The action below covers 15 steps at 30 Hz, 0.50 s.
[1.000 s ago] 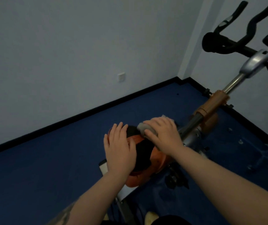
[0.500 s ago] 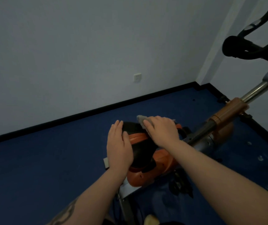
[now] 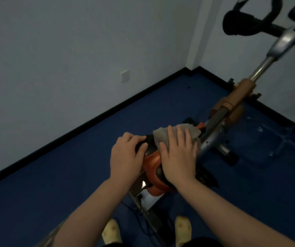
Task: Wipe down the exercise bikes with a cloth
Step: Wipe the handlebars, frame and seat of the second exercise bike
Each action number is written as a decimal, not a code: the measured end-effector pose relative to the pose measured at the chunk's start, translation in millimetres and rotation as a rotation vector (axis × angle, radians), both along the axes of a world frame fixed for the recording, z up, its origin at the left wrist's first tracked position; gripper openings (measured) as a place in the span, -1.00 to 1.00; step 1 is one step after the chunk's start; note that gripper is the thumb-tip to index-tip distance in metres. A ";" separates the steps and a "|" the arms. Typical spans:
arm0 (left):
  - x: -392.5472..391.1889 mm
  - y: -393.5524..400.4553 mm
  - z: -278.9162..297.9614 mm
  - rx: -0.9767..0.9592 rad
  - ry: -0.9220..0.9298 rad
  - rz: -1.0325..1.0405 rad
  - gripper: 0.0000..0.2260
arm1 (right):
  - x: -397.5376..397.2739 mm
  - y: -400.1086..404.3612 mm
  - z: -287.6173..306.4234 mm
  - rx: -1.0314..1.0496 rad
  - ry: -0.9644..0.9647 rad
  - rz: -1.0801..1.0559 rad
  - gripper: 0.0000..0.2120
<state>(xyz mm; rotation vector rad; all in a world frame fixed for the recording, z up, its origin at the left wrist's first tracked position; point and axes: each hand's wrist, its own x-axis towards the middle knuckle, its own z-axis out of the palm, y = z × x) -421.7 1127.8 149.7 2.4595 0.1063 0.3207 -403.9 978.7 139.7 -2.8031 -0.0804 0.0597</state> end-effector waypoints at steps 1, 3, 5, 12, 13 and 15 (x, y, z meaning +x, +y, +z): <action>3.3 6.2 0.5 0.012 -0.002 -0.057 -0.81 | -13.7 5.3 -0.6 0.018 -0.001 -0.015 -0.42; 13.2 16.6 0.8 -0.002 0.004 -0.174 -0.84 | -44.2 11.0 -2.8 0.034 -0.001 -0.038 -0.40; 26.7 20.8 -0.2 -0.083 0.036 -0.326 -0.87 | -58.7 15.9 -4.5 0.065 0.019 -0.108 -0.41; 64.9 1.6 -2.0 -0.177 0.243 -0.598 -0.78 | -20.5 35.4 9.1 0.209 0.047 -0.543 -0.45; 66.8 -1.1 -1.2 -0.126 0.244 -0.588 -0.78 | -31.9 43.0 9.5 0.185 0.031 -0.571 -0.44; 71.3 -6.4 -0.5 -0.026 0.225 -0.575 -0.81 | -63.6 60.1 6.6 0.157 -0.020 -0.585 -0.39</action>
